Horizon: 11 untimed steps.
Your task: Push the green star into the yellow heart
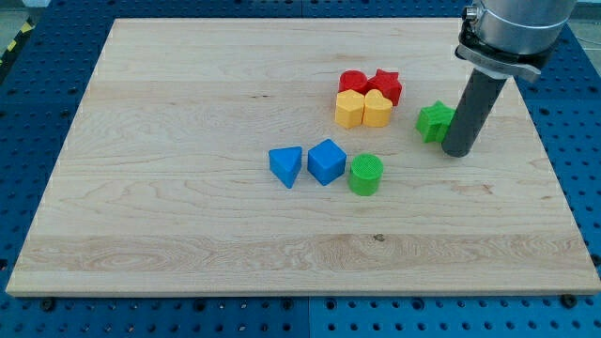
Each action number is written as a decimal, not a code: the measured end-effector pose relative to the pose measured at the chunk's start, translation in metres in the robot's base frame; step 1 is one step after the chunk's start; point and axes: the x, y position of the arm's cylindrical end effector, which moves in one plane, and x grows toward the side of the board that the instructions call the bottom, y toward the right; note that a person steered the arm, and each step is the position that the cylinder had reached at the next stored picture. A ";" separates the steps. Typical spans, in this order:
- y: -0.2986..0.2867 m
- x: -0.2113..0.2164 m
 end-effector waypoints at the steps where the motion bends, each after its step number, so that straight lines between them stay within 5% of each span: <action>1: 0.010 -0.001; 11: -0.039 -0.037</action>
